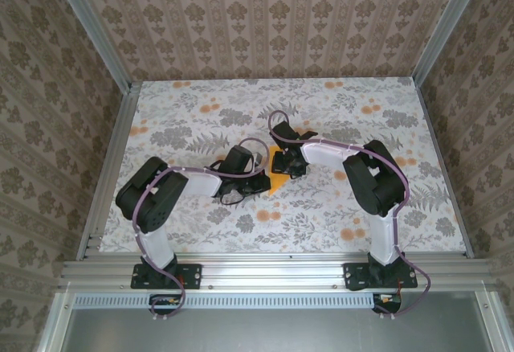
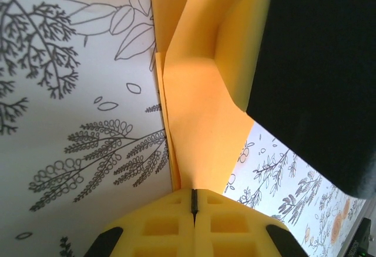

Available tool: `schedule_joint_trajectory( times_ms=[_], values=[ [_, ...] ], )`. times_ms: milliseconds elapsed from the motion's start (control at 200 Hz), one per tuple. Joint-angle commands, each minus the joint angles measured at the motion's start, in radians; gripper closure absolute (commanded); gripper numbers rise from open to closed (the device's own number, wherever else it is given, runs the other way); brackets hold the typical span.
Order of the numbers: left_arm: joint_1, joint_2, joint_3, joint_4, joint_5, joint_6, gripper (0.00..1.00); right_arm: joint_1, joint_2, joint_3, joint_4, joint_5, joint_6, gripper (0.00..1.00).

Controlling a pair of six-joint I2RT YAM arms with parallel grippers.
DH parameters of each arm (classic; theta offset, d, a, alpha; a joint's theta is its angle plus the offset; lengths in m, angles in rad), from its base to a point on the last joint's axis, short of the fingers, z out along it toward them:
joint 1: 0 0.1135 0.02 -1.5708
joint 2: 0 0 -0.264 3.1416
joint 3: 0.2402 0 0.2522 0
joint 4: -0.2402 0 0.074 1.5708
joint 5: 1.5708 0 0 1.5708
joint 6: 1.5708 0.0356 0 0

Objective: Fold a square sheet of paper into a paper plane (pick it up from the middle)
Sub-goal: Fourth fold the wing at the center of the table.

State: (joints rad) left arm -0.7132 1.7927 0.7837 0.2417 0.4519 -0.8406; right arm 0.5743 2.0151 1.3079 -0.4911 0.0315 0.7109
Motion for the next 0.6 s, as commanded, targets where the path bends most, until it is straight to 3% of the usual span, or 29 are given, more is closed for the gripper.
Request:
schedule_joint_trajectory(
  times_ms=[0, 190, 595],
  values=[
    [-0.009, -0.054, -0.01, -0.028, 0.009, 0.016, 0.97, -0.021, 0.188, -0.101, -0.147, 0.105, 0.012, 0.5],
    [-0.011, -0.076, -0.025, 0.049, 0.051, -0.005, 0.95, -0.021, 0.192, -0.101, -0.147, 0.103, 0.014, 0.51],
    [-0.023, -0.006, 0.009, -0.029, 0.034, 0.014, 0.96, -0.021, 0.197, -0.096, -0.147, 0.099, 0.016, 0.51]
  ],
)
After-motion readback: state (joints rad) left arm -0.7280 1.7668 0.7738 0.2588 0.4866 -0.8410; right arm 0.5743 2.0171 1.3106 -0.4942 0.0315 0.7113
